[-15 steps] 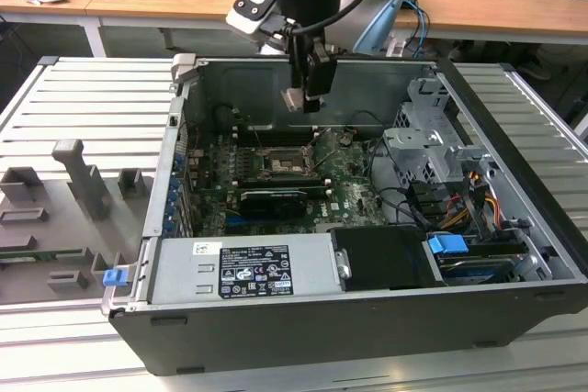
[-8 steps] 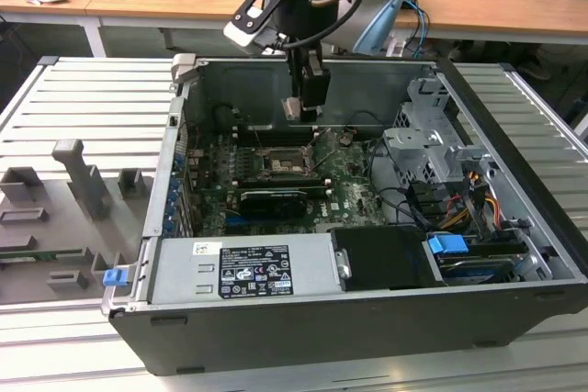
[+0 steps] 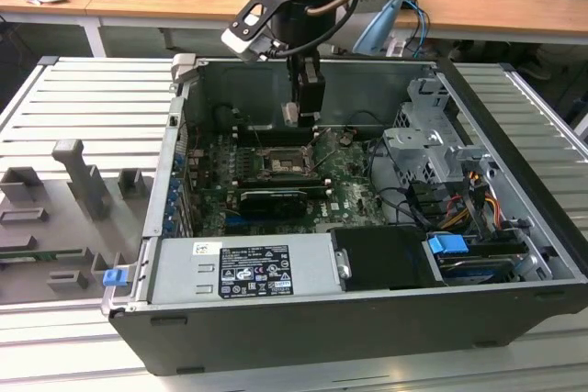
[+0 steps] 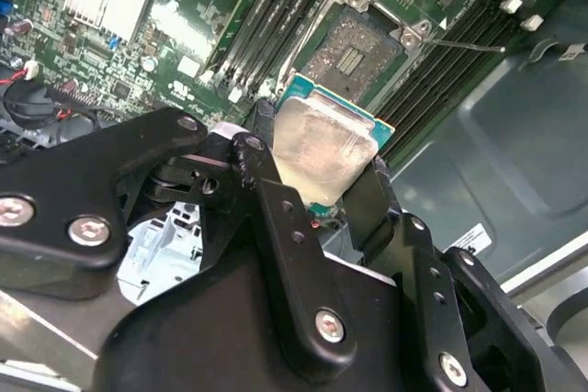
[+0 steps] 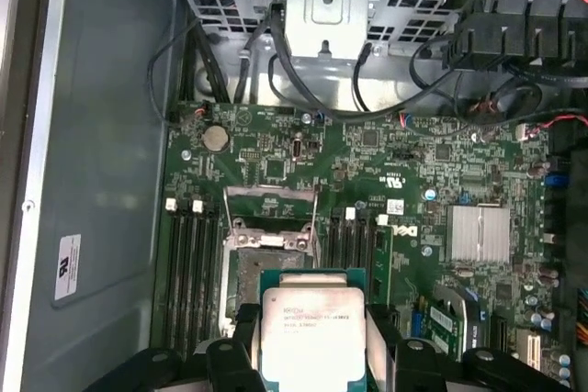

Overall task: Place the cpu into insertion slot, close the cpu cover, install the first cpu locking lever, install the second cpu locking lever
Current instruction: 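Place the cpu into insertion slot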

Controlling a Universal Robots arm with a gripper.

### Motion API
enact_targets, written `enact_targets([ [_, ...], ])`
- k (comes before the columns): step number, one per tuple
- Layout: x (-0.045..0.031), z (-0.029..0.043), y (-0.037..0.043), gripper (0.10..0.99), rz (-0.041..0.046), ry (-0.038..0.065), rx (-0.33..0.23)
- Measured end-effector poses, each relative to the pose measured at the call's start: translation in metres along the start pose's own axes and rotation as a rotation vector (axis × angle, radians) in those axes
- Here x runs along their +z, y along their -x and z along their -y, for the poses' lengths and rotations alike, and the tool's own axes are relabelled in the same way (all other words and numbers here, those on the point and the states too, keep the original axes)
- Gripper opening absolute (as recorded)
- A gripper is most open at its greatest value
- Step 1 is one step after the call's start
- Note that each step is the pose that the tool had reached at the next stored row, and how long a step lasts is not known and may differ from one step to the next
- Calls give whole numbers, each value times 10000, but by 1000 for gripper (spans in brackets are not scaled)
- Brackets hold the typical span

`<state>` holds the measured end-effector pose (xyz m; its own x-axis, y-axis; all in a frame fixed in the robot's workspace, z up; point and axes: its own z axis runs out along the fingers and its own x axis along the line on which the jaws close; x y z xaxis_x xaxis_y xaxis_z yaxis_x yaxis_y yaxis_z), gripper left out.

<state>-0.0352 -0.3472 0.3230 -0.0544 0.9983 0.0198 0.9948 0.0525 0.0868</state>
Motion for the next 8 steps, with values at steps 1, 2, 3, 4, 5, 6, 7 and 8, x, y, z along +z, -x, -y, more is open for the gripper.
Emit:
enact_targets([
  [1, 3, 23, -1, 541, 2, -1, -1],
  [2, 8, 32, -2, 541, 1, -1, -2],
  [3, 13, 36, -2, 541, -1, 1, -2],
  [4, 19, 37, -2, 541, 0, 0, -4],
  [5, 29, 40, -1, 541, 1, -1, -4],
  [6, 37, 41, -1, 541, 1, 0, -3],
  [7, 44, 42, -1, 541, 1, 0, -3],
  [8, 60, 44, -1, 541, 1, 0, -3],
])
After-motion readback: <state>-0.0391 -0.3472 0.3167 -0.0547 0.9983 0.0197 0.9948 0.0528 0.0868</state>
